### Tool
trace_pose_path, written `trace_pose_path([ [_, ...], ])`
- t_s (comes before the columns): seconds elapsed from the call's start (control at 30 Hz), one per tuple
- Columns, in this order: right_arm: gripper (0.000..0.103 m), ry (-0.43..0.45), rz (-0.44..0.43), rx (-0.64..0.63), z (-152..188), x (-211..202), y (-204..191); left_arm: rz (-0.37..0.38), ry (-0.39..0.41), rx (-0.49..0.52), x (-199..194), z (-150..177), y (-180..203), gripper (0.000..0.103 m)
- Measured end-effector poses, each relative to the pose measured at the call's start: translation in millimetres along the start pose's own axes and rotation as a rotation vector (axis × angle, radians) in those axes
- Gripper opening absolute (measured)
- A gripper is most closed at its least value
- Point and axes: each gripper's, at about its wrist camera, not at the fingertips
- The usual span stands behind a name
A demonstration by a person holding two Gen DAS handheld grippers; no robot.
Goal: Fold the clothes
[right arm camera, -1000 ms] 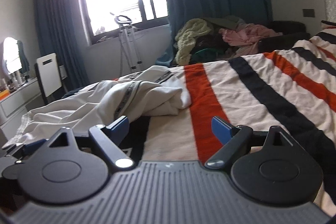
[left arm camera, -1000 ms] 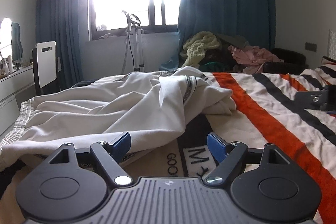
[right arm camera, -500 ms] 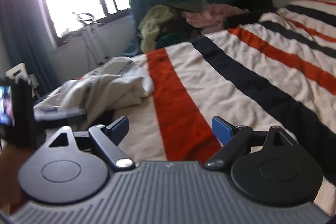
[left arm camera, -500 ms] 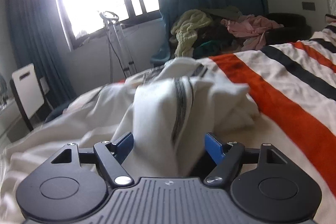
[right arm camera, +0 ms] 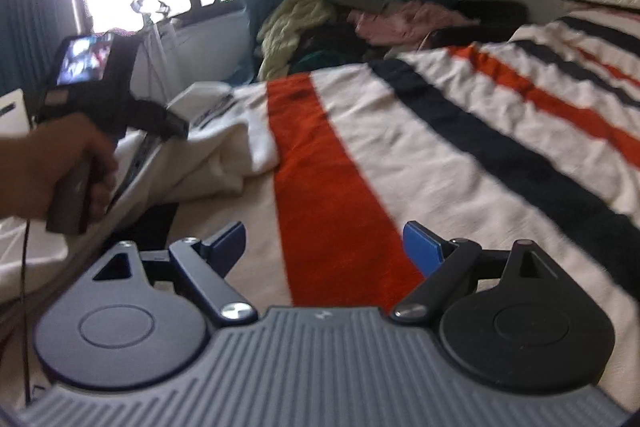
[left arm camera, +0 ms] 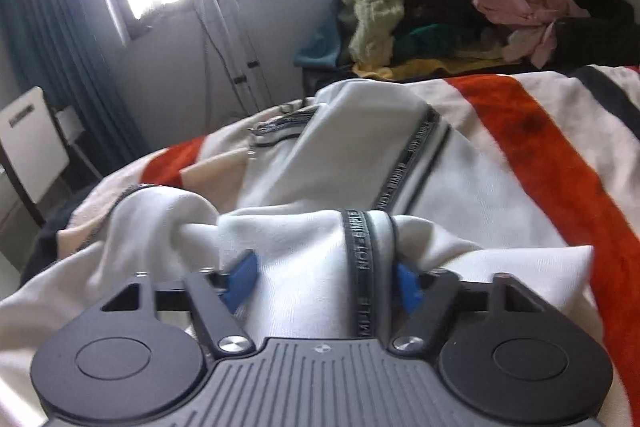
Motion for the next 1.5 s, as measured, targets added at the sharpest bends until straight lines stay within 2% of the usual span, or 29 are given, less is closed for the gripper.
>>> trace_pose_path([
  [0.03,0.087,-0.002,0.002,-0.004,0,2,0,0.03,-0.004,-0.001,-4,-2,0,0.028],
  [0.1,0.087,0.018,0.022,-0.024,-2,3,1,0.049,0.001,0.021,-17,-2,1,0.013],
  [0.17,0.087,0.038,0.041,-0.043,-3,3,2,0.057,0.008,0.049,-32,0,2,0.01],
  [0.27,0.087,0.068,0.069,-0.073,-6,4,3,0.077,0.072,0.064,-76,8,-1,0.009],
  [0.37,0.087,0.099,0.084,-0.089,-10,-1,6,0.125,0.151,0.075,-136,23,-1,0.008],
  [0.5,0.087,0.114,0.096,-0.086,-18,-13,9,0.226,0.231,0.088,-223,67,4,0.008],
  [0.6,0.087,0.124,0.101,-0.082,-25,-26,9,0.279,0.288,0.168,-271,116,15,0.008],
  [0.7,0.087,0.158,0.078,-0.094,-30,-43,5,0.295,0.273,0.16,-293,159,22,0.008],
  [0.8,0.087,0.172,0.041,-0.095,-32,-59,5,0.304,0.273,0.057,-296,183,15,0.009],
  [0.93,0.087,0.185,-0.003,-0.071,-32,-79,8,0.335,0.333,-0.068,-288,202,-3,0.011],
  [1.03,0.087,0.227,-0.002,-0.051,-24,-92,13,0.346,0.294,-0.148,-278,208,-10,0.023],
  [1.13,0.087,0.245,-0.006,-0.066,-19,-100,12,0.341,0.301,-0.145,-282,212,-10,0.026],
  [1.2,0.087,0.259,-0.011,-0.078,-18,-105,9,0.344,0.298,-0.158,-286,211,-12,0.044],
  [1.23,0.087,0.267,-0.014,-0.086,-18,-109,8,0.35,0.292,-0.169,-288,211,-15,0.049],
  [1.3,0.087,0.273,-0.018,-0.091,-16,-114,7,0.355,0.282,-0.173,-292,212,-17,0.074],
  [1.37,0.087,0.262,-0.022,-0.073,-15,-118,10,0.355,0.275,-0.182,-298,213,-21,0.089],
  [1.43,0.087,0.268,-0.052,-0.035,-15,-125,14,0.355,0.277,-0.2,-305,213,-26,0.092],
  [1.5,0.087,0.299,-0.075,-0.021,-15,-133,15,0.352,0.287,-0.22,-313,212,-33,0.1],
])
Point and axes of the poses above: each gripper's, at about its wrist camera, not at the fingertips, and x roughly the way its jaws point, y to its right, z to its underside, and after that the axes turned 5 degrees about y, right-handed
